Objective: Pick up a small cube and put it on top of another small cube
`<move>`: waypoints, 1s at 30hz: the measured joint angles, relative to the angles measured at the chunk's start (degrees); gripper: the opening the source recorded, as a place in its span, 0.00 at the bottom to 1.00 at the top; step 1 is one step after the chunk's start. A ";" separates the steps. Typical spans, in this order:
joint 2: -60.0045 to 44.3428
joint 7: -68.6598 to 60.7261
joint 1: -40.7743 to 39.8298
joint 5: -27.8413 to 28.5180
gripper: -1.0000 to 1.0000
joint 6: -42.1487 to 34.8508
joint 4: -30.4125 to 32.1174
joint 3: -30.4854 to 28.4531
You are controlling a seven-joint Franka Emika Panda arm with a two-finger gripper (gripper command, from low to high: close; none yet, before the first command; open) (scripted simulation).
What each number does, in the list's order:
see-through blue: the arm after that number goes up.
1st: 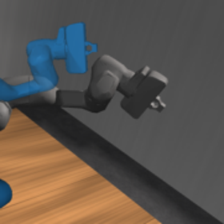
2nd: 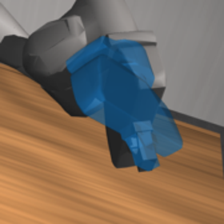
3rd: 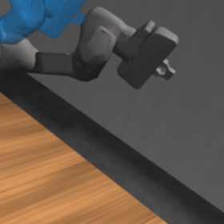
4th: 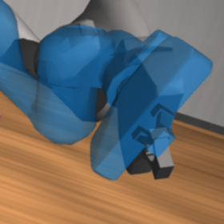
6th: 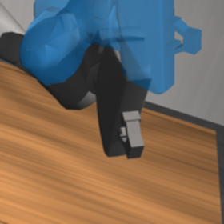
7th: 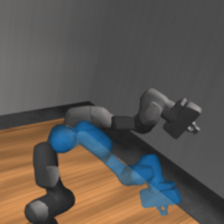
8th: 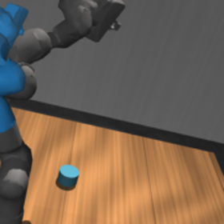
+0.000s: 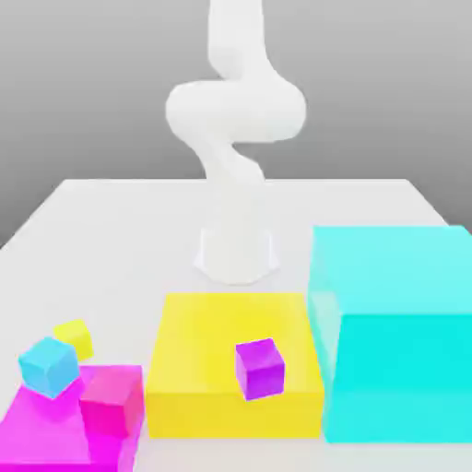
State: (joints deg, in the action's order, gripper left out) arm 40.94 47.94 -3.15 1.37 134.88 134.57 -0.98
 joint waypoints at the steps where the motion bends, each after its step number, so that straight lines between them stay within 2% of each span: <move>1: -2.39 0.99 -1.45 0.66 0.50 1.48 1.29 -0.58; 9: -19.25 7.24 -11.71 4.01 0.50 12.05 10.63 -6.02; 15: -31.66 9.73 -17.91 3.61 0.50 19.92 17.54 -11.66; 18: -38.01 9.19 -21.29 0.88 0.50 23.91 21.02 -14.65; 21: -44.47 6.33 -24.11 -4.82 0.50 27.98 23.82 -14.84; 27: -57.00 -0.66 -31.86 -14.56 0.50 37.57 22.10 -5.40; 28: -58.43 -1.13 -32.95 -15.12 0.00 38.76 21.82 -4.18; 30: -58.43 -1.12 -32.95 -15.11 0.00 38.76 21.82 -4.18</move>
State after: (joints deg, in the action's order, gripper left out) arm -17.49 46.82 -36.11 -13.73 173.64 156.39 -5.16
